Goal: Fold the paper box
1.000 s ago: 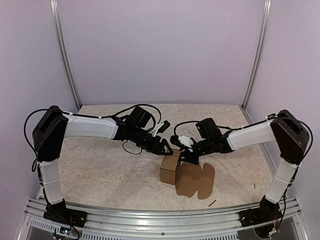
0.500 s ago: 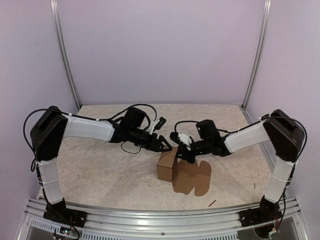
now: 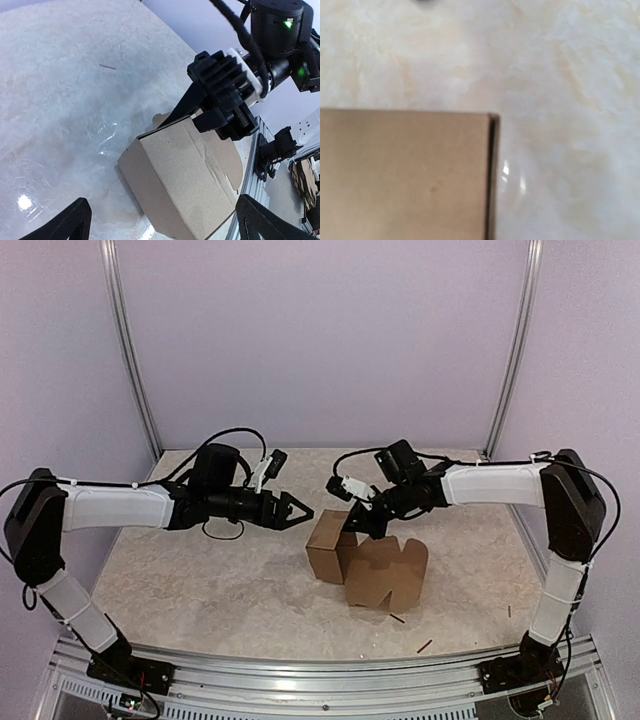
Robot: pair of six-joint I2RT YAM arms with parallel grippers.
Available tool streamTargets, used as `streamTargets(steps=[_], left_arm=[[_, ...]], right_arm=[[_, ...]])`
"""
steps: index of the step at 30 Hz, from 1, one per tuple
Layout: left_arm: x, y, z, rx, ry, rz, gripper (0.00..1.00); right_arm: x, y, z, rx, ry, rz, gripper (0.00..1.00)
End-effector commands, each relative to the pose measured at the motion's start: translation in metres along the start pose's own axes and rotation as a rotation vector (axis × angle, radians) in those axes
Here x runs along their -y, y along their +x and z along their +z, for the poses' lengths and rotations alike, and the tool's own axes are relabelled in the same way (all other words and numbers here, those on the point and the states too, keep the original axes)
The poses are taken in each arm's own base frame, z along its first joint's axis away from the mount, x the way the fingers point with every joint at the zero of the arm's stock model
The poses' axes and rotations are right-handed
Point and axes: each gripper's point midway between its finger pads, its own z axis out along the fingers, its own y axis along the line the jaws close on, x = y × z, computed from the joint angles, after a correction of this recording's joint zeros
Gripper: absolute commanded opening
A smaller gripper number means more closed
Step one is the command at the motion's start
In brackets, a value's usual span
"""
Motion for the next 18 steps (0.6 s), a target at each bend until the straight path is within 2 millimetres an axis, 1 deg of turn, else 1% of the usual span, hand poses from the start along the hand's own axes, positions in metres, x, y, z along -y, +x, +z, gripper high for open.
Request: streamTargets(steps=[1,4,6,8,9,11,13,15,18], left_arm=[[-0.004,-0.016,-0.032,0.08,-0.068,0.068,0.99],[-0.001,-0.022,-0.046,0.115,-0.092,0.087,0.99],[0.005,-0.028,-0.052,0.134,-0.084,0.1,0.99],[0.008,-0.032,-0.056,0.14,-0.084,0.107,0.99],[0.008,-0.033,-0.057,0.141,-0.088,0.109,0.99],[0.008,-0.033,-0.058,0.142,-0.092,0.112,0.99],[0.008,-0.032,-0.058,0.14,-0.092,0.111,0.99],[0.007,-0.031,-0.057,0.134,-0.096,0.107,0.99],[0.004,-0.031,-0.052,0.12,-0.099,0.1,0.99]], right_arm=[[-0.011,0.031,-0.044,-0.305,-0.029,-0.032,0.04],[-0.012,0.056,-0.062,-0.515,-0.058,-0.047,0.04],[-0.014,0.076,-0.074,-0.649,-0.08,-0.063,0.03],[-0.017,0.089,-0.088,-0.757,-0.107,-0.077,0.02],[-0.014,0.091,-0.094,-0.765,-0.075,-0.109,0.0],[-0.015,0.11,-0.104,-0.841,-0.07,-0.156,0.0],[-0.014,0.121,-0.111,-0.89,-0.049,-0.173,0.0],[-0.016,0.123,-0.116,-0.904,-0.045,-0.186,0.0],[-0.022,0.129,-0.116,-0.943,-0.028,-0.215,0.0]])
